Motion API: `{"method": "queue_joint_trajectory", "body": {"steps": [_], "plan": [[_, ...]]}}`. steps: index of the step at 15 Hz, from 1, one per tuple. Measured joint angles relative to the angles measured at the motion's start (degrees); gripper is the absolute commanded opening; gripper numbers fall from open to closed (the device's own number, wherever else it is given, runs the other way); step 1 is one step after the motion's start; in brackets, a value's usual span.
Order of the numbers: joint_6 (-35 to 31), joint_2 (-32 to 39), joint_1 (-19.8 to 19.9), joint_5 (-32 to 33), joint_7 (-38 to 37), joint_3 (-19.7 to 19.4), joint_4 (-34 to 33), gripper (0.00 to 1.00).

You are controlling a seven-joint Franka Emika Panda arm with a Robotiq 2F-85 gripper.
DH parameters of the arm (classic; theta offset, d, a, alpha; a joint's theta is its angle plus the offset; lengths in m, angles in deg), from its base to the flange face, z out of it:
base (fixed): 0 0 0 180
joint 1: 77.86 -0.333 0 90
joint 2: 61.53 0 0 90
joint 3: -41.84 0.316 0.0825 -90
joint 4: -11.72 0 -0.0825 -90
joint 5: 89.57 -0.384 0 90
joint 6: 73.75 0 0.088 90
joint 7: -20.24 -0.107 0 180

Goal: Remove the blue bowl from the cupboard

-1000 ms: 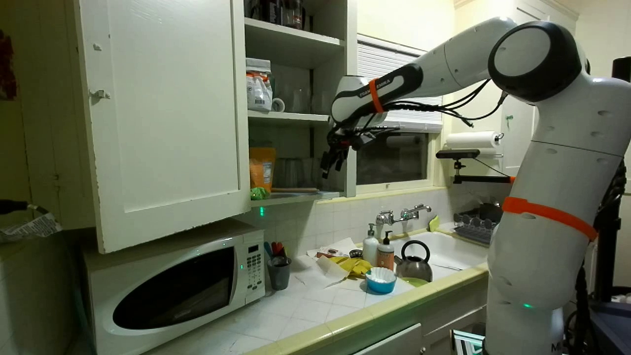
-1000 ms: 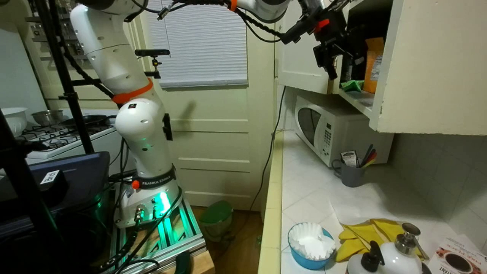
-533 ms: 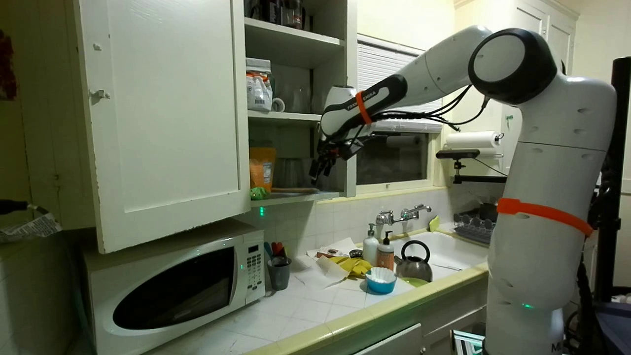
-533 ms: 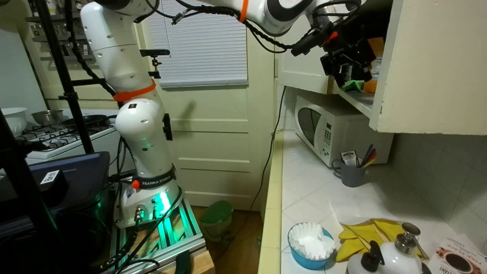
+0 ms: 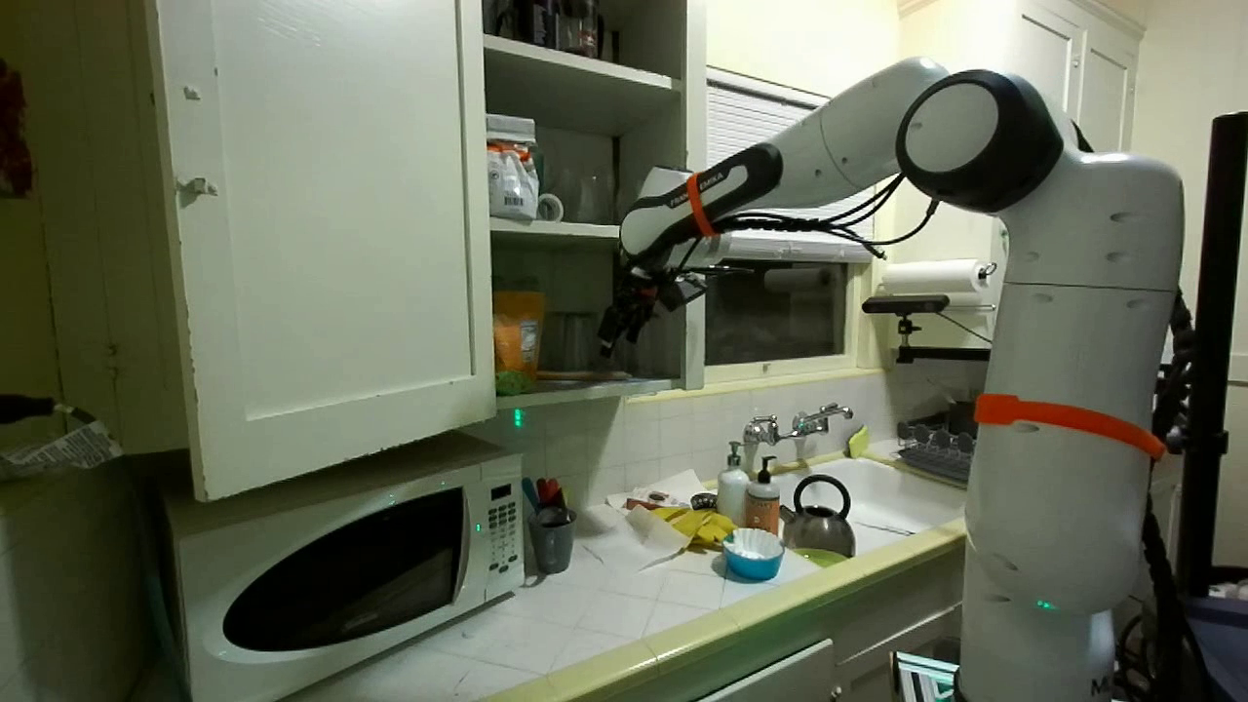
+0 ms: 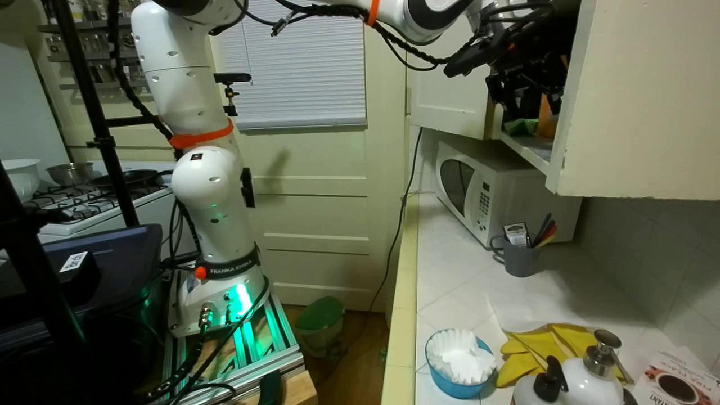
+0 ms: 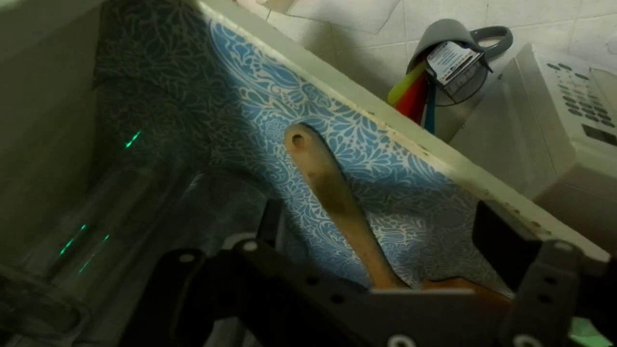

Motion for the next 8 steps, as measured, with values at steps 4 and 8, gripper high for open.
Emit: {"method": "queue_joint_trajectory", "body": {"steps": [4, 8], "plan": [[0.03, 1.93, 0.34, -3.00, -1.30, -0.14, -0.18, 1.00], [-0.62, 2.90, 1.14, -3.02, -6.61, -0.15, -0.18, 1.00]]}}
